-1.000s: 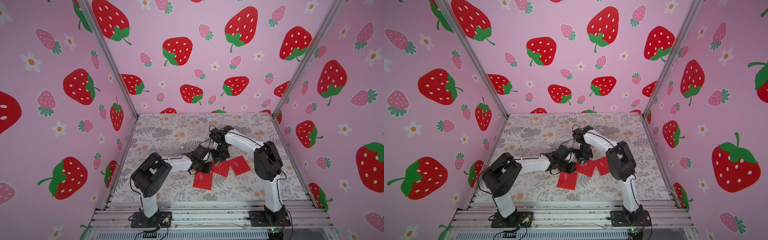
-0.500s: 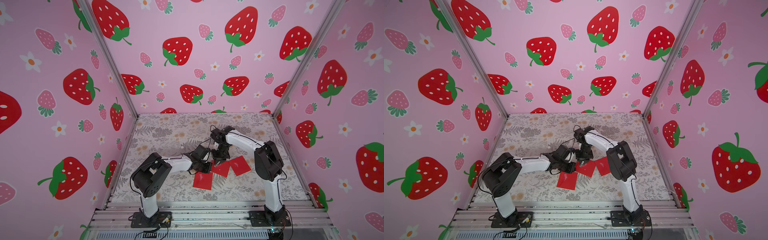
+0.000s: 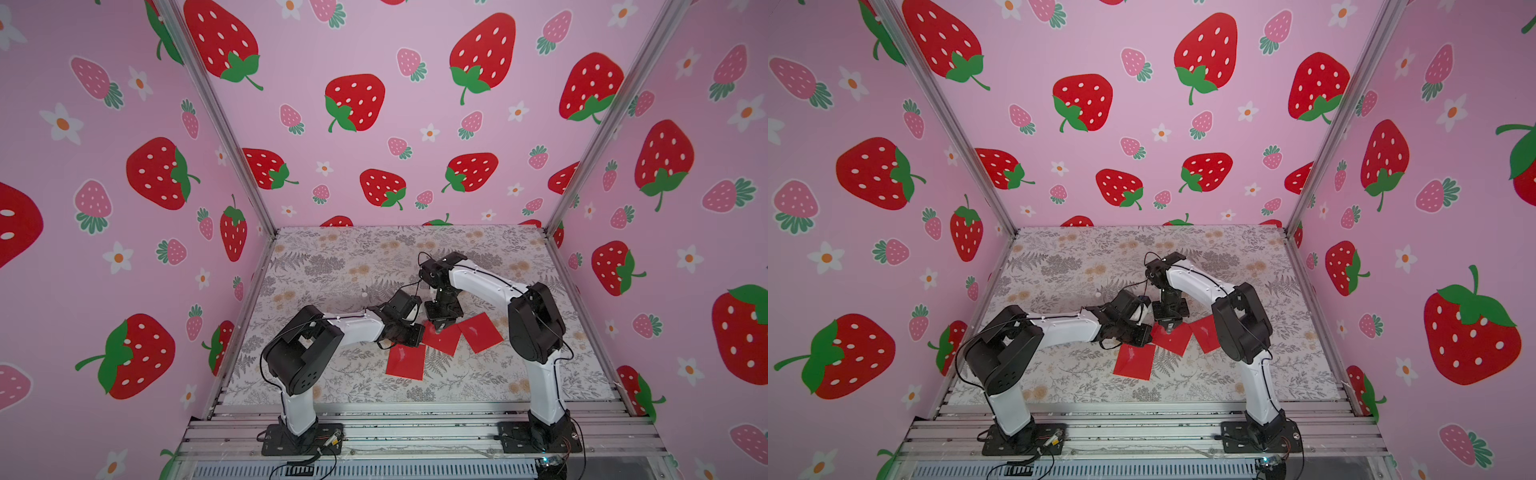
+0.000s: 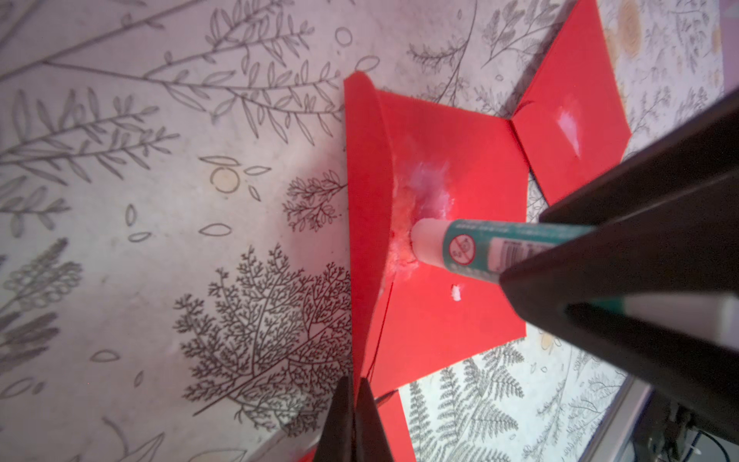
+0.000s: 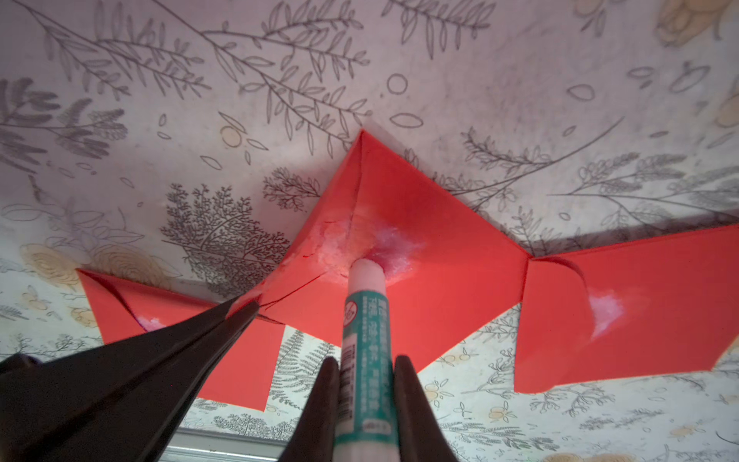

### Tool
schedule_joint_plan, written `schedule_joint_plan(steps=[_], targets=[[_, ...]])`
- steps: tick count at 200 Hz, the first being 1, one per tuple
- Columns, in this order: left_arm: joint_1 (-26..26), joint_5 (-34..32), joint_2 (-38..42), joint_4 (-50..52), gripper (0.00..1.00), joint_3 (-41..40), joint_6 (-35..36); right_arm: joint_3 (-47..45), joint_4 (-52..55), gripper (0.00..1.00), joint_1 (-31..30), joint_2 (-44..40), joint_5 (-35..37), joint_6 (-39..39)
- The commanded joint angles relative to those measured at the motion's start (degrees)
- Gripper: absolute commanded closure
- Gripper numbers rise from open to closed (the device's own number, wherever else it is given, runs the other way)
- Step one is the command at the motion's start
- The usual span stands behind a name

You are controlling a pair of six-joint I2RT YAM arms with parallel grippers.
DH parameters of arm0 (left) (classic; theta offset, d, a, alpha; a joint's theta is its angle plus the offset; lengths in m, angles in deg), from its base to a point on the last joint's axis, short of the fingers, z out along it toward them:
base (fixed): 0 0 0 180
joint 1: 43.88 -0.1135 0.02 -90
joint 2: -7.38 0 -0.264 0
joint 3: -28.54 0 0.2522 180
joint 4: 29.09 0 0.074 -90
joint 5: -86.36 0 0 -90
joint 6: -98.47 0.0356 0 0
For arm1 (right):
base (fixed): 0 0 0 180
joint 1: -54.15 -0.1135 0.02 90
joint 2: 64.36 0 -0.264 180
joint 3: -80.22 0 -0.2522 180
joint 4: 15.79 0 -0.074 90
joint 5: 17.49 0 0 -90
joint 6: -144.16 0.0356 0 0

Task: Seal the envelope with a glue stick
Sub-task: Apply the envelope at the center of the board.

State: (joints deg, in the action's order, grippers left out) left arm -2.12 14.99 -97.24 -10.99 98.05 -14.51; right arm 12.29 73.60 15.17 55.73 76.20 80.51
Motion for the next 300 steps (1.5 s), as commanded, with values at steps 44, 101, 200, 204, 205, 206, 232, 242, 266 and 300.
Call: schedule_joint_plan(steps=[44, 101, 200, 204, 205, 206, 232, 242, 266, 300], targets=[[0.17, -0.53, 0.38, 2.67, 1.0, -1.08, 0.06, -3.89, -8.62, 1.0, 0.15, 0.87, -13.35, 0.99], [0.17, -0.44, 0.38, 2.7, 1.0, -1.01, 0.35, -5.91, -14.01, 1.0, 0.69, 0.04, -15.29, 3.25], [-0.12, -0.56, 0.99, 3.13, 1.0, -1.04, 0.54, -8.48, -14.07, 1.0, 1.1, -2.91, 9.06, 4.9], [-0.09, -0.62, 1.0, 3.21, 1.0, -1.0, 0.45, -8.55, -14.23, 1.0, 1.09, -2.86, 9.29, 4.86], [-0.05, -0.62, 1.0, 3.22, 1.0, -0.99, 0.47, -8.6, -14.26, 1.0, 1.1, -2.86, 9.31, 4.85], [0.01, -0.62, 1.0, 3.22, 1.0, -0.99, 0.43, -8.63, -14.27, 1.0, 1.05, -2.81, 9.36, 4.85], [-0.07, -0.66, 0.95, 3.31, 1.0, -0.94, 0.39, -8.8, -14.2, 1.0, 0.62, -2.41, 9.94, 4.94], [-0.15, -0.59, 0.9, 3.38, 1.0, -0.84, 0.34, -8.98, -14.32, 1.0, 0.49, -2.45, 11.14, 5.19], [-0.18, -0.72, 0.99, 3.48, 1.0, -0.92, 0.38, -11.04, -17.15, 1.0, 0.38, -4.35, 10.33, 5.6], [-0.35, -0.55, 1.17, 3.05, 1.0, -1.15, -0.22, -17.61, -24.54, 1.0, -0.01, -10.63, 8.57, 6.5]])
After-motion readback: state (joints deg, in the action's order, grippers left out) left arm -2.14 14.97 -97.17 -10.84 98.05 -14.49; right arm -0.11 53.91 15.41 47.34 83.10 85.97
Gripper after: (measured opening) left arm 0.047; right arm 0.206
